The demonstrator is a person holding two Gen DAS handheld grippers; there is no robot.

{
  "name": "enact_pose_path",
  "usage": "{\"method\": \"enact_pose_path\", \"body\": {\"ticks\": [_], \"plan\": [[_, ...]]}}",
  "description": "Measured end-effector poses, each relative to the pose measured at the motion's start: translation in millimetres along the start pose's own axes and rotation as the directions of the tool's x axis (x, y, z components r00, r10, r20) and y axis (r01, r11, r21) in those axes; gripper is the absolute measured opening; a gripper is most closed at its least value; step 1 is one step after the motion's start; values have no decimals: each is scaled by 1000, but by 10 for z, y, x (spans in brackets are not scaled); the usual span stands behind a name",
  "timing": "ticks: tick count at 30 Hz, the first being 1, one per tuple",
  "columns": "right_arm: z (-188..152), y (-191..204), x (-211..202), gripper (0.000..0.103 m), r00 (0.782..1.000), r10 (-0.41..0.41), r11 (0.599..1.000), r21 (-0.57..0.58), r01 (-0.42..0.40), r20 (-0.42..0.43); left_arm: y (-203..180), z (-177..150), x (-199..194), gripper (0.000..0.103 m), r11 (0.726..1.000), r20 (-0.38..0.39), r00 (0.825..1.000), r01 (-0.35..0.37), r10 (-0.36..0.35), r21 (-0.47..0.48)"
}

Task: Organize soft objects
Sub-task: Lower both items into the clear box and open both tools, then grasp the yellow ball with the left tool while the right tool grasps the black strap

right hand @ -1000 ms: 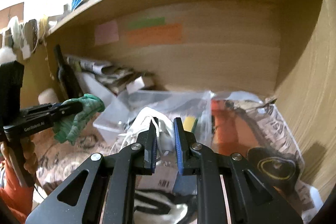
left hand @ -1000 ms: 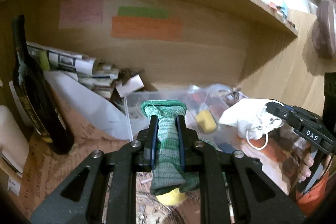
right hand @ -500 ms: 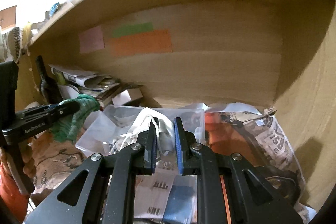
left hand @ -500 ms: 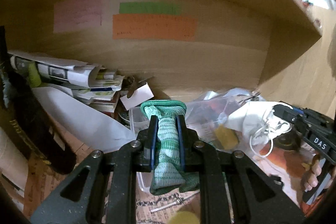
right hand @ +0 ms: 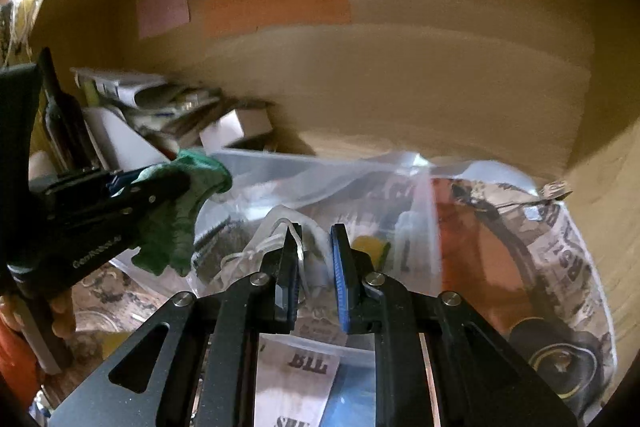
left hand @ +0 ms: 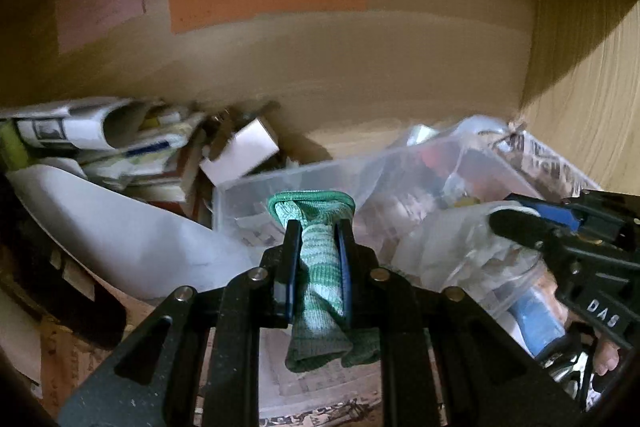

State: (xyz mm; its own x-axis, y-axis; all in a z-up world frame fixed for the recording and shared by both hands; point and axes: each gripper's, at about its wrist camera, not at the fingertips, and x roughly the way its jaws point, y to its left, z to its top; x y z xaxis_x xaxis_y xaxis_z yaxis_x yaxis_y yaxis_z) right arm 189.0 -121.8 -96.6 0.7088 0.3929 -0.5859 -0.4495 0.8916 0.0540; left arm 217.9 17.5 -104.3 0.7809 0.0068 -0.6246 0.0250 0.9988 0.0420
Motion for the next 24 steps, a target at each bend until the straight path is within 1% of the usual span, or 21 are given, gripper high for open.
{"method": "enact_pose_path", "body": {"ticks": [2,6,8,10,12,13,15,17,18,19,20,21,22,23,24], "plan": [[-37,22,73,13,1000,2,1000,-10,-2,-28,-1,-11,58,17,1000,-21,1000,10,-10,1],[-77,61,137,14,998,0,999,-39,-2,-68,-7,-35,93,17,1000,-40,999,9,-8,10],[-86,80,131,17,997,-3,999,-50,-1,-78,-5,-36,91,18,1000,-50,999,9,-8,13],[-82,94,140,18,997,-6,998,-58,2,-83,-5,-25,82,23,1000,-59,998,10,-9,12],[-85,96,123,21,996,-7,998,-66,1,-88,-3,-14,60,31,1000,-66,998,20,-20,4],[-86,100,115,25,996,-12,997,-72,5,-89,6,-13,36,33,1000,-65,998,24,-24,-1],[-82,100,98,33,996,-13,997,-78,7,-87,20,-19,-46,44,1000,-50,998,26,-27,-8],[-75,107,36,43,997,-20,996,-84,14,-70,25,-15,-148,50,1000,-28,999,26,-26,-8],[-68,112,7,46,998,-22,996,-86,17,-62,25,-14,-205,53,1000,-16,1000,26,-26,-7],[-58,118,-36,50,998,-25,996,-88,20,-51,31,-11,-263,54,1000,-5,1000,26,-26,-8],[-51,121,-97,55,999,-29,995,-91,25,-36,41,-8,-330,58,999,8,1000,30,-30,-12],[-44,124,-149,58,999,-33,995,-94,30,-23,49,-5,-387,62,999,19,999,33,-33,-16],[-33,128,-209,64,999,-38,995,-95,37,-6,61,-3,-455,64,999,32,999,35,-35,-21],[-26,129,-289,71,999,-42,995,-92,43,16,74,-1,-536,69,999,48,998,37,-36,-28],[-19,127,-343,75,999,-43,995,-89,45,33,95,-6,-609,74,999,61,997,39,-37,-33]]}}
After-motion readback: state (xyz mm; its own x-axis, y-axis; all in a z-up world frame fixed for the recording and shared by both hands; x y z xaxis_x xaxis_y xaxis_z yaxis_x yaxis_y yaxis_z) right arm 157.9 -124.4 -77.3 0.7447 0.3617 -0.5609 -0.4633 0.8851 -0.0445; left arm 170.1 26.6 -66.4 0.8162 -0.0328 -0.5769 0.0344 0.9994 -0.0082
